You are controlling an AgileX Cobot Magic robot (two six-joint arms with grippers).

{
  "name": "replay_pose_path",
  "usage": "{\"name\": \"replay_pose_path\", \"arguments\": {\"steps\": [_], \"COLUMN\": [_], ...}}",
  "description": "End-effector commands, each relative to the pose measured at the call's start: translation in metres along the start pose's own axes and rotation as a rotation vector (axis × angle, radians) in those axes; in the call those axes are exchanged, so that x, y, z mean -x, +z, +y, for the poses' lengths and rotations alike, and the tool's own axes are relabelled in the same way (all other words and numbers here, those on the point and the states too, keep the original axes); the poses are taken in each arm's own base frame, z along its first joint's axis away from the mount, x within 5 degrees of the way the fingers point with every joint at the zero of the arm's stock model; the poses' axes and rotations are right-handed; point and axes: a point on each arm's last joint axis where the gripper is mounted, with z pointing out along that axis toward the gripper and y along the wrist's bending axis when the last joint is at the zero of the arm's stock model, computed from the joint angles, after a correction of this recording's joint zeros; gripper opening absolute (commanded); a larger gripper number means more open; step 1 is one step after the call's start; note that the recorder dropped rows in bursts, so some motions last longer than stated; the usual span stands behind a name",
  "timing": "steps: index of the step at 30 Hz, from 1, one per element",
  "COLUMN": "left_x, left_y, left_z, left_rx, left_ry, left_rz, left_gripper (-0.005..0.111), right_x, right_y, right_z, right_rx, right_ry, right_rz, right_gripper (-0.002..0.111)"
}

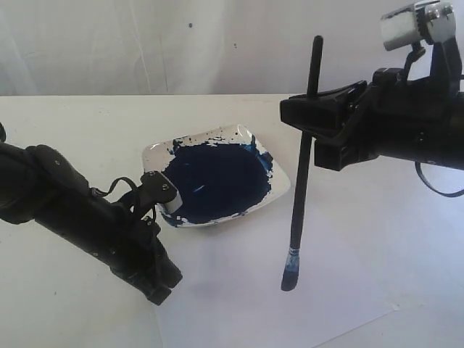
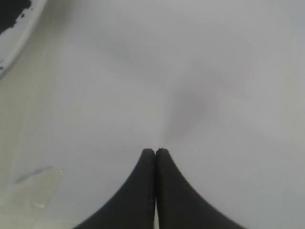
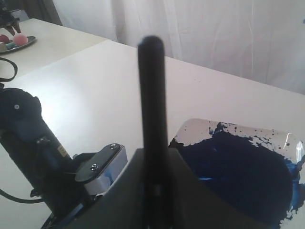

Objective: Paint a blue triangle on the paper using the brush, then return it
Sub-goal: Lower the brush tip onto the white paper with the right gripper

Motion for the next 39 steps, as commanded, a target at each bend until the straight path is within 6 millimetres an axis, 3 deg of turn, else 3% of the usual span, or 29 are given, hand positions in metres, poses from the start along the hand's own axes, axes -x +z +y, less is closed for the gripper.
{"name": "replay_pose_path", "arguments": {"steps": [1, 14, 25, 39], "left_x": [0.001, 0.000, -0.006, -0.006], "left_y": [0.001, 0.001, 0.012, 0.012], "left_z": [-0.003, -0.002, 0.003, 0.003], "left_rx": [-0.018, -0.011, -0.013, -0.013], "left_ry": [-0.002, -0.004, -0.024, -0.024], "left_rz": [-0.001, 0.000, 0.033, 0.033], "left_gripper": [0.000, 0.000, 0.000, 0.000], "right_x": [-0.003, 0.009, 0.004, -0.005], "right_y": [0.002, 0.023, 0.042, 0.060], "right_z": [-0.003, -0.010, -0.020, -0.031], "right_rx": [0.018, 0.147, 0.238, 0.302], "right_ry": [-0.013, -0.020, -0.031, -0.076], "right_rz": [0.000, -0.028, -0.026, -0.025], "right_gripper": [0.000, 0.000, 0.000, 0.000]}}
